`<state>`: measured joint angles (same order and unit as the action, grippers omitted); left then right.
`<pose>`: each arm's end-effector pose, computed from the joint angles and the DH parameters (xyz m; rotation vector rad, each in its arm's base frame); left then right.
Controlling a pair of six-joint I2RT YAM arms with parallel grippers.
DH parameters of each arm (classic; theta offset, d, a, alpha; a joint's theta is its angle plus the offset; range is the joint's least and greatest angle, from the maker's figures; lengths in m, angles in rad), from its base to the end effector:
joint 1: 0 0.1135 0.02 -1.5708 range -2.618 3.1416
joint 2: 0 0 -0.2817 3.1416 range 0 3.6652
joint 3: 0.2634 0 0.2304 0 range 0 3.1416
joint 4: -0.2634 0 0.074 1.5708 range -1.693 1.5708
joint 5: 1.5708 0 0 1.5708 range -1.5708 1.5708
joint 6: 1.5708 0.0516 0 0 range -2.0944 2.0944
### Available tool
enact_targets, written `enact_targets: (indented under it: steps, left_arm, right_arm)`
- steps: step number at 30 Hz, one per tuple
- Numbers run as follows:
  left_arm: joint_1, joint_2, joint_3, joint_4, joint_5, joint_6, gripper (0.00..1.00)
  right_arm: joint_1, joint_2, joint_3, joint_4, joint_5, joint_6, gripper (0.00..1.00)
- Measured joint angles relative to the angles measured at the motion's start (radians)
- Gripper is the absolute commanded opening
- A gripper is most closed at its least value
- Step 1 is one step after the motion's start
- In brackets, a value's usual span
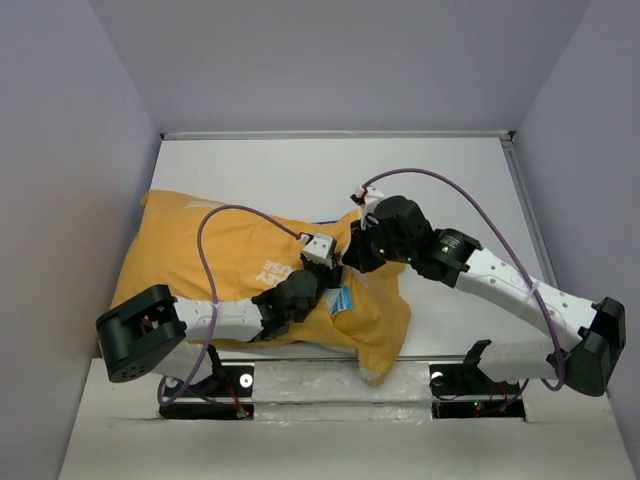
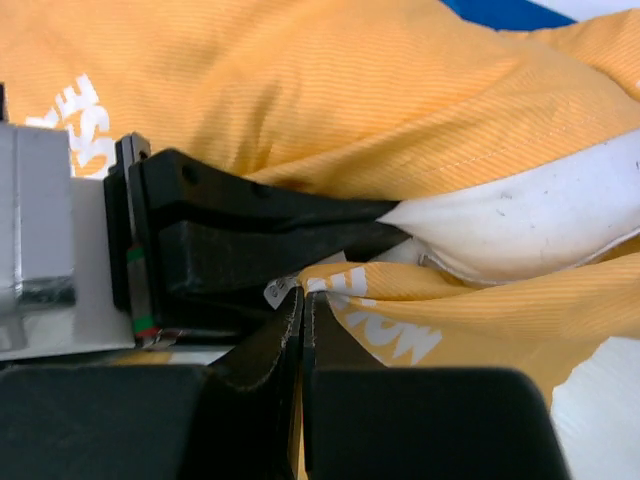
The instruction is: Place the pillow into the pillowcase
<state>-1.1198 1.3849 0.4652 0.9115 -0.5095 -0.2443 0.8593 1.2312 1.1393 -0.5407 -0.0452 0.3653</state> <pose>0.1401 -0.2316 0.2488 0.2975 1.5898 -0.6626 0.1644 0.1942 0.3442 -0.5881 2.2245 0.7128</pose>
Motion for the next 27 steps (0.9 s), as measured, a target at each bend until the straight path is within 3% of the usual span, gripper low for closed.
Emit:
enact_targets:
  steps: [4, 8, 11, 12, 13, 15, 17, 19, 20, 23, 25, 26, 27]
  left_arm:
    - [0.011, -0.120, -0.016, -0.089, 0.011, -0.002, 0.02]
    - [0.038, -0.304, -0.016, -0.225, 0.058, -0.033, 0.33]
    - [0.074, -0.417, 0.008, -0.336, 0.112, -0.068, 0.46]
    - [0.089, -0.444, 0.026, -0.365, 0.126, -0.079, 0.47]
    - [0.101, -0.463, 0.047, -0.391, 0.146, -0.092, 0.49]
    - [0.132, -0.494, 0.102, -0.426, 0.188, -0.118, 0.50]
    - [0.153, -0.498, 0.159, -0.480, 0.231, -0.137, 0.51]
    - [0.161, -0.493, 0.189, -0.521, 0.257, -0.151, 0.51]
    - [0.163, -0.489, 0.203, -0.554, 0.270, -0.157, 0.51]
    - [0.163, -0.444, 0.264, -0.652, 0.290, -0.149, 0.50]
    - [0.163, -0.375, 0.335, -0.711, 0.295, -0.124, 0.49]
    - [0.163, -0.330, 0.383, -0.739, 0.298, -0.108, 0.49]
    - [0.164, -0.284, 0.428, -0.758, 0.298, -0.092, 0.49]
  right_arm:
    - [0.001, 0.018, -0.047, 0.147, -0.027, 0.025, 0.00]
    - [0.028, -0.077, -0.208, 0.266, -0.067, 0.069, 0.00]
    - [0.048, -0.194, -0.348, 0.293, -0.093, 0.107, 0.03]
    - [0.049, -0.232, -0.386, 0.286, -0.110, 0.116, 0.10]
    - [0.050, -0.264, -0.415, 0.279, -0.122, 0.127, 0.37]
    - [0.049, -0.285, -0.437, 0.264, -0.140, 0.135, 0.71]
    - [0.047, -0.294, -0.435, 0.233, -0.155, 0.127, 0.81]
    - [0.048, -0.313, -0.423, 0.203, -0.145, 0.118, 0.77]
    - [0.048, -0.324, -0.408, 0.172, -0.127, 0.108, 0.69]
    - [0.029, -0.341, -0.340, 0.112, -0.040, 0.077, 0.35]
    - [-0.026, -0.325, -0.288, 0.101, 0.008, 0.052, 0.20]
    - [-0.075, -0.308, -0.265, 0.106, 0.027, 0.048, 0.04]
    - [-0.126, -0.283, -0.245, 0.122, 0.049, 0.039, 0.01]
